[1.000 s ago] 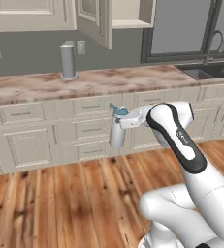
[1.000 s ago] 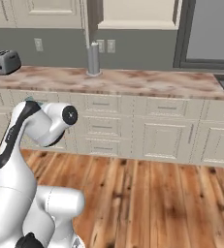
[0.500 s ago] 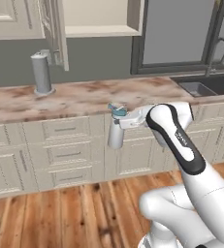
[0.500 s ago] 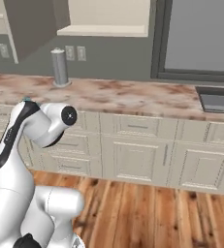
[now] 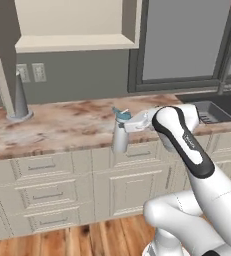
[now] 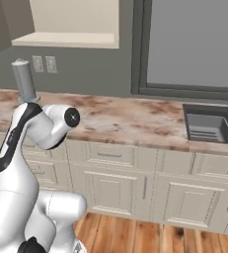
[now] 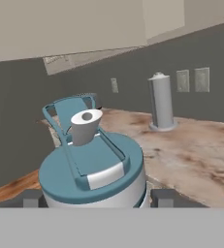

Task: Pick the water bottle from the counter and place it in the open cabinet.

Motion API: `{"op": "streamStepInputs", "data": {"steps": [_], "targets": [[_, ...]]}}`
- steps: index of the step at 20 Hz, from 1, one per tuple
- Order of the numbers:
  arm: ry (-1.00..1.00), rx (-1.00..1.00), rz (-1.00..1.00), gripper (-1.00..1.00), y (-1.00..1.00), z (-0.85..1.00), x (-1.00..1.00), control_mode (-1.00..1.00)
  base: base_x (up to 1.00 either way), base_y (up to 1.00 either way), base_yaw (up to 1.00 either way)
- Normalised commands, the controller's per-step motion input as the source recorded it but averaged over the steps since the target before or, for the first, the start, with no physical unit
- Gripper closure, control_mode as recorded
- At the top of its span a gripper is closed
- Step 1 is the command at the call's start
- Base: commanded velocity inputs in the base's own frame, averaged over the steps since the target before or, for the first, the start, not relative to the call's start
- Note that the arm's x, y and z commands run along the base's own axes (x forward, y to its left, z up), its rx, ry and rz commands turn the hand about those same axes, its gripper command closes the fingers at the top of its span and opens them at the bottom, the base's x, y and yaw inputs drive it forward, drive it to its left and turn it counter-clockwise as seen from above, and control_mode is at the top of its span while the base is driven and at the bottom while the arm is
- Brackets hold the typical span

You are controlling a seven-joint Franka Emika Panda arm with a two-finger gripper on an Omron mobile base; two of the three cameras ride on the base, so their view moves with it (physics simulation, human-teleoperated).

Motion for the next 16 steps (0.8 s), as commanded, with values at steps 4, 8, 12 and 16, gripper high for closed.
{"op": "streamStepInputs", "data": {"steps": [4, 8, 12, 16], "targets": [[0.00, 0.00, 0.00, 1.00, 0.00, 0.00, 0.00, 1.00, 0.65, 0.00, -0.01], [0.00, 0.00, 0.00, 1.00, 0.00, 0.00, 0.00, 1.00, 0.42, 0.00, -0.04], [0.00, 0.00, 0.00, 1.00, 0.00, 0.00, 0.00, 1.00, 0.39, 0.01, -0.02], [0.00, 0.00, 0.00, 1.00, 0.00, 0.00, 0.00, 1.00, 0.32, 0.19, -0.03]]}}
